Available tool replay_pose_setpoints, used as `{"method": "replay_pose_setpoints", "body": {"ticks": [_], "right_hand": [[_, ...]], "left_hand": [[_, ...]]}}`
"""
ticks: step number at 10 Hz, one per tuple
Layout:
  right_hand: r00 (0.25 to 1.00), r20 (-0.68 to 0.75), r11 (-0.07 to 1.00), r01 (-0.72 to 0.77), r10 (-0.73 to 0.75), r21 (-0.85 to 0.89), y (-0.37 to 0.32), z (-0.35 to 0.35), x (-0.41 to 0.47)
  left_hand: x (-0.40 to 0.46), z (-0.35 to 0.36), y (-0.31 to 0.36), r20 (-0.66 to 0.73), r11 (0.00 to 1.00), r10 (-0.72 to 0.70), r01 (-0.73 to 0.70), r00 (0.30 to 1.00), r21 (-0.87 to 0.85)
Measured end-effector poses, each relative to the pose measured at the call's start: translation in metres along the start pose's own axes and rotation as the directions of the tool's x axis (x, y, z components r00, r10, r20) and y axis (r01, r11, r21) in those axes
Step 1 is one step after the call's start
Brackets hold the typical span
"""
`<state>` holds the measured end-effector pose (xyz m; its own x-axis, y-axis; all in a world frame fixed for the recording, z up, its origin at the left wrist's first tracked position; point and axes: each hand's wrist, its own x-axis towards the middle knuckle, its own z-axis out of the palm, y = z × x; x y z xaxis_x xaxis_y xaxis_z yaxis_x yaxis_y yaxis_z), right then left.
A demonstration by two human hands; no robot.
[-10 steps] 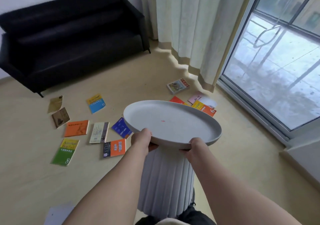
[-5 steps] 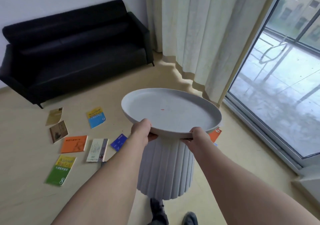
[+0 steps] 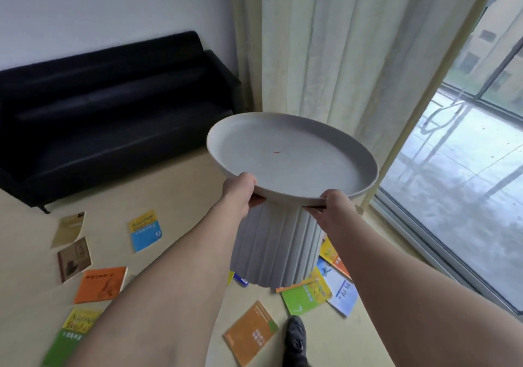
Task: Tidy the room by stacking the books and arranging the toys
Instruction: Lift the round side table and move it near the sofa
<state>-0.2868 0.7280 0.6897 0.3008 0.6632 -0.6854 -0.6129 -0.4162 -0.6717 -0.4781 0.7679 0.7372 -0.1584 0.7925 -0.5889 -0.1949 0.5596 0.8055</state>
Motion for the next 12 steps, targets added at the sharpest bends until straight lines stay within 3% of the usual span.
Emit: {"method": "replay_pose_setpoints", "body": {"ticks": [3,4,6,8,10,12], "right_hand": [[0.998,-0.052,0.988,0.054,-0.047,0.145,-0.087,0.073,0.075],[0.999,0.006,0.988,0.047,-0.049,0.148,-0.095,0.102,0.096],[0.997,-0.071,0.980,0.057,-0.044,0.190,-0.104,0.201,0.154],[0.989,-0.130,0.973,0.100,-0.073,0.208,-0.083,0.352,0.258],[0.971,-0.238,0.987,0.045,-0.006,0.157,-0.072,0.531,0.344],[0.969,-0.226,0.991,-0.072,0.096,0.111,-0.079,0.623,0.395]], "left_hand": [[0.075,0.057,0.081,-0.026,0.994,0.104,-0.105,0.994,-0.042],[0.102,0.059,0.102,-0.024,0.988,0.137,-0.138,0.990,-0.071],[0.204,0.035,0.151,-0.033,0.985,0.133,-0.136,0.991,-0.105],[0.386,-0.012,0.211,0.012,0.989,0.068,-0.066,0.998,-0.130],[0.561,-0.078,0.301,0.000,0.988,-0.124,0.123,0.992,-0.096],[0.642,-0.101,0.355,0.025,0.975,-0.217,0.218,0.976,-0.052]]}}
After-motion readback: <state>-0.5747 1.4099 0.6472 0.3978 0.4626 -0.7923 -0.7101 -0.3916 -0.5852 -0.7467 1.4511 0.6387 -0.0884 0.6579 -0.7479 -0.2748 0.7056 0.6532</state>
